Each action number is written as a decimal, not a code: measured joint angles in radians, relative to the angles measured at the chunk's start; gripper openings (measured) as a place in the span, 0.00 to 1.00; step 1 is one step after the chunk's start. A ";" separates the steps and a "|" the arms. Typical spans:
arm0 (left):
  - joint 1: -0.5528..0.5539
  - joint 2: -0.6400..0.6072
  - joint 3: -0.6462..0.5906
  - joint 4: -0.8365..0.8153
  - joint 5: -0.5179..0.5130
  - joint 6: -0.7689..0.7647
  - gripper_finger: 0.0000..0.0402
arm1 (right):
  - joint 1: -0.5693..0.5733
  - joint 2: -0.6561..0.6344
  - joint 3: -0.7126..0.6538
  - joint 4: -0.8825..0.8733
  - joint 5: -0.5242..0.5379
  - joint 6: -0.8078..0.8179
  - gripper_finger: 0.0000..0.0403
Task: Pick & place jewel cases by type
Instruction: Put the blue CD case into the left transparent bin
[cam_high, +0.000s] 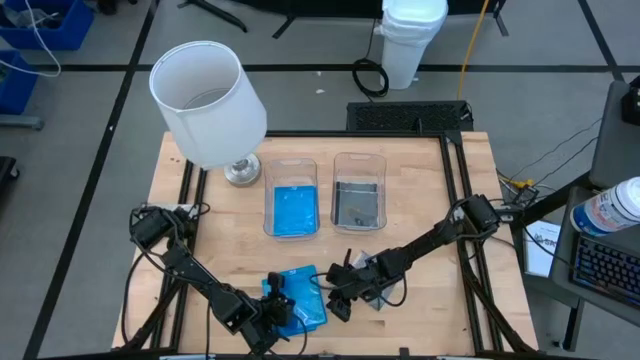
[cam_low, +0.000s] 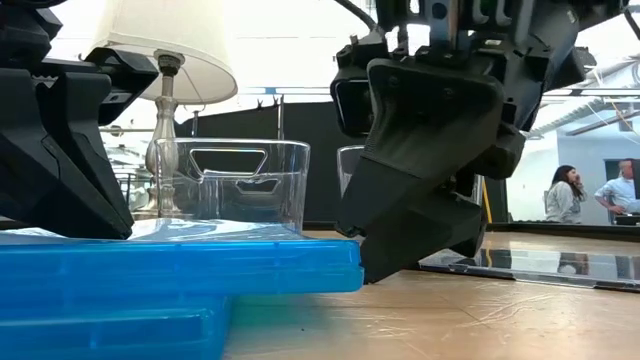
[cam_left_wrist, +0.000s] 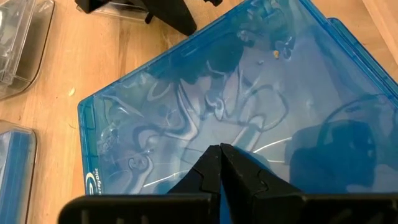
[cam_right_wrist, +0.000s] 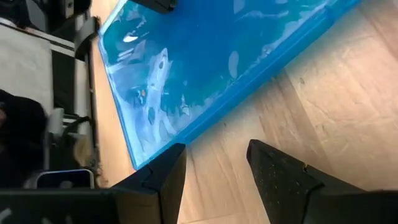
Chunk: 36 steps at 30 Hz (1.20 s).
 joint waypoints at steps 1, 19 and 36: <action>0.000 0.000 0.000 0.000 0.000 -0.001 0.03 | 0.000 0.000 0.001 0.000 -0.016 0.014 0.42; 0.000 0.001 0.000 0.001 -0.008 -0.001 0.05 | 0.092 0.005 0.061 0.012 0.096 0.116 0.42; 0.000 0.001 -0.002 0.016 -0.014 0.001 0.02 | 0.083 0.146 0.217 0.038 0.033 0.007 0.43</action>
